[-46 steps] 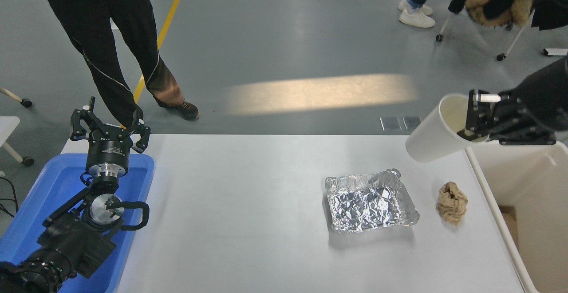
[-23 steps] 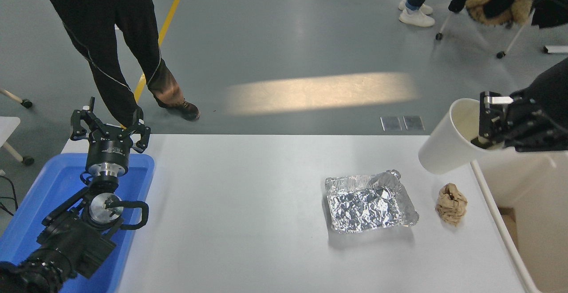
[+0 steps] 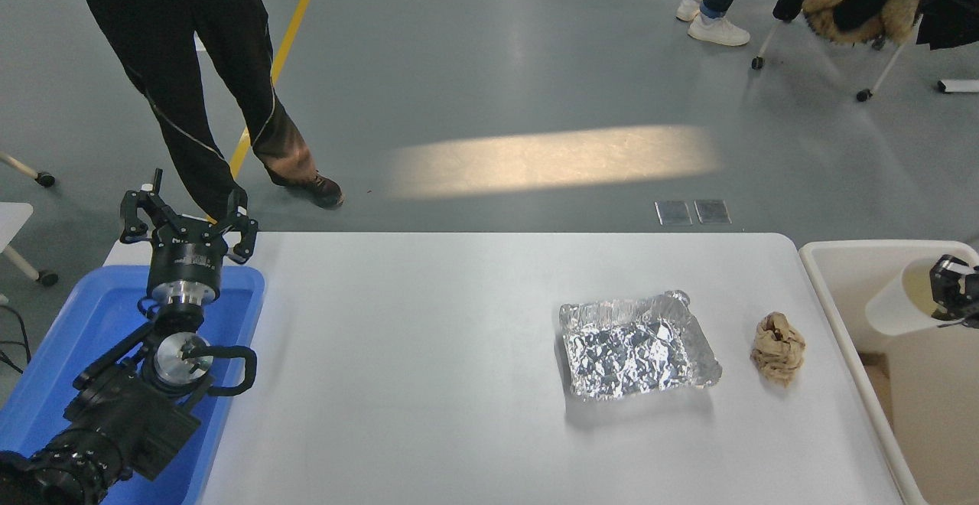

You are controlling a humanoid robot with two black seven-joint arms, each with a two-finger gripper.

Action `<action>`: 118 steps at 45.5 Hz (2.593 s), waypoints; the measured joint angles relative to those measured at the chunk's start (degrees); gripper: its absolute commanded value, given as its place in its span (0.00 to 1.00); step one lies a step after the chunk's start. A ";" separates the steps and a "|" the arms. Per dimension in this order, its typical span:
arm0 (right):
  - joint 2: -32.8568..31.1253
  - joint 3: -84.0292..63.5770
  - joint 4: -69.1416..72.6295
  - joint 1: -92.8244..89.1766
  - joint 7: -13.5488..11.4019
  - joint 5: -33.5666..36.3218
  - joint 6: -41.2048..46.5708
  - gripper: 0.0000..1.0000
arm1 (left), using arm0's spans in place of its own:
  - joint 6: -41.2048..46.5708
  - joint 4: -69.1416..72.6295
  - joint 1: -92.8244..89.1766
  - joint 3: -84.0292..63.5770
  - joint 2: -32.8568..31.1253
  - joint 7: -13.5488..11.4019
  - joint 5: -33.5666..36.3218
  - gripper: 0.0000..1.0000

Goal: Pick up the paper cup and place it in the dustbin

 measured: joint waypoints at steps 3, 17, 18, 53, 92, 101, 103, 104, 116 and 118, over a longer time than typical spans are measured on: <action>-0.38 5.31 -4.62 -7.10 -0.01 0.66 -1.51 0.00 | 0.00 0.00 -0.01 0.00 0.03 -0.02 -0.01 0.99; 5.15 28.87 -29.27 -36.28 -0.03 1.99 -5.76 0.00 | 0.00 0.01 -0.02 0.00 0.02 0.00 -0.02 0.99; 5.65 29.69 -30.52 -37.44 -0.02 2.02 -5.89 0.00 | 0.00 0.01 -0.02 0.00 0.02 0.00 -0.02 0.99; 11.33 37.25 -43.24 -42.87 0.30 1.62 -6.83 1.00 | -0.06 -0.03 -0.08 0.00 0.02 0.00 0.02 0.99; 29.38 -8.73 26.37 18.19 0.36 -1.58 -4.15 1.00 | -0.06 -0.06 -0.12 0.05 0.02 0.07 0.02 0.99; 33.00 -6.39 32.80 38.31 0.41 -1.87 1.23 1.00 | -0.06 -0.02 -0.06 0.01 0.02 0.07 0.03 0.99; 33.45 -5.55 33.93 41.41 0.41 -1.93 2.58 1.00 | -0.06 -0.02 -0.06 0.01 0.03 0.06 0.00 0.99; 33.66 -5.14 34.39 42.71 0.41 -1.91 3.09 1.00 | -0.06 -0.02 -0.05 0.01 0.03 0.05 0.00 0.99; 35.30 1.66 38.76 53.99 0.35 -1.47 12.26 1.00 | 0.02 0.00 -0.02 0.01 0.02 0.00 -0.07 0.99; 35.51 2.73 39.23 55.53 0.34 -1.30 13.88 1.00 | 0.02 0.00 -0.02 0.01 0.02 0.00 -0.07 0.99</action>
